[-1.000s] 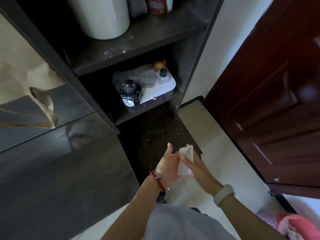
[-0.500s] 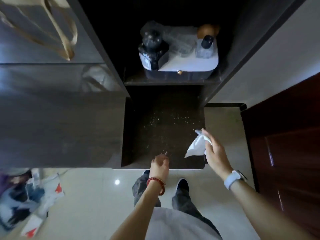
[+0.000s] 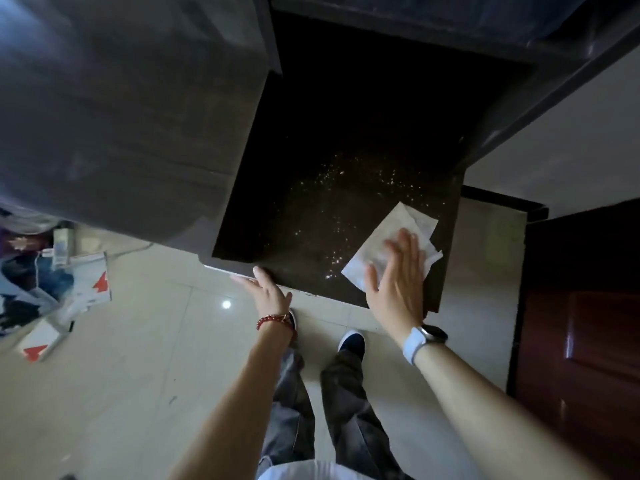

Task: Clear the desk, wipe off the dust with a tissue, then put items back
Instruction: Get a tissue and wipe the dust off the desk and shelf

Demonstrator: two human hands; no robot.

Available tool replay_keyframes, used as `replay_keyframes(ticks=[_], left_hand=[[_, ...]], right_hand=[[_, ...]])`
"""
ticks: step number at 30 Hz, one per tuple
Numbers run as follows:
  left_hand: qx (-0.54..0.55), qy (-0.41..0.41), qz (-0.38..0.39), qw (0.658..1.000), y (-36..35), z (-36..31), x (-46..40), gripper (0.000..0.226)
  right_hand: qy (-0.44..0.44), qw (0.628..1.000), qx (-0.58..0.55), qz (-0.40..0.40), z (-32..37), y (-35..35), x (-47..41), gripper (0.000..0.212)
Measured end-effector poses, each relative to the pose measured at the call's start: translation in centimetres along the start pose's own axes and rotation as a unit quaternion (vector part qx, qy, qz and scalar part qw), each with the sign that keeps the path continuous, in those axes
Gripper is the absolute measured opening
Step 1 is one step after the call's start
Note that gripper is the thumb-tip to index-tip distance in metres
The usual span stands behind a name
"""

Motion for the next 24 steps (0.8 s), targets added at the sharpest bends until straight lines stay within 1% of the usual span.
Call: replay_keyframes(ticks=[2, 4, 6, 8, 11, 14, 16, 17, 18, 20, 22, 24], left_hand=[[-0.009, -0.031, -0.016, 0.999, -0.1, 0.2, -0.1, 0.057], [-0.035, -0.068, -0.032, 0.997, 0.0, 0.0, -0.1, 0.057], [-0.052, -0.082, -0.033, 0.995, 0.1, 0.2, -0.4, 0.059], [-0.064, -0.071, -0.027, 0.995, 0.1, 0.5, -0.7, 0.059], [-0.097, -0.073, -0.033, 0.992, 0.4, 0.5, -0.7, 0.061], [-0.151, -0.107, -0.070, 0.980, 0.9, -0.6, -0.2, 0.063], [-0.202, -0.153, -0.102, 0.962, 1.5, -1.8, 0.2, 0.065], [-0.239, -0.185, -0.118, 0.946, 1.7, -2.4, 0.3, 0.067], [-0.279, -0.213, -0.129, 0.927, 2.1, -2.8, 0.3, 0.070], [-0.369, -0.236, -0.138, 0.888, 2.6, -3.1, 0.2, 0.072], [-0.444, -0.226, -0.128, 0.857, 2.8, -2.9, 0.0, 0.070], [-0.507, -0.222, -0.121, 0.824, 2.7, -2.8, -0.1, 0.067]], right_hand=[[0.004, 0.998, 0.068, 0.014, 0.3, -1.1, -0.7, 0.057], [0.051, 0.990, 0.124, 0.039, 0.0, -1.4, -0.6, 0.060], [0.111, 0.981, 0.149, 0.054, -1.3, -0.8, 0.1, 0.060], [0.128, 0.977, 0.156, 0.066, -3.2, 0.4, 0.4, 0.060], [0.068, 0.981, 0.170, 0.068, -4.9, 1.9, -2.1, 0.065], [0.010, 0.983, 0.168, 0.075, -3.8, 2.0, -6.4, 0.072], [-0.010, 0.987, 0.153, 0.056, -2.4, 1.6, -7.9, 0.071], [-0.003, 0.987, 0.156, 0.047, -1.7, 1.2, -7.8, 0.069], [0.022, 0.984, 0.168, 0.046, -0.8, 0.5, -7.0, 0.068], [0.125, 0.972, 0.189, 0.061, 1.1, -1.2, -4.0, 0.066], [0.245, 0.947, 0.185, 0.093, 2.3, -2.4, -0.1, 0.064], [0.313, 0.921, 0.189, 0.134, 1.8, -2.6, 2.4, 0.065]])
Point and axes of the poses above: each hand's wrist, its own x-axis away from the middle knuckle, its own y-axis out of the back of the hand, z = x × y, the point moved 6 cm from there along -x, towards the middle knuckle
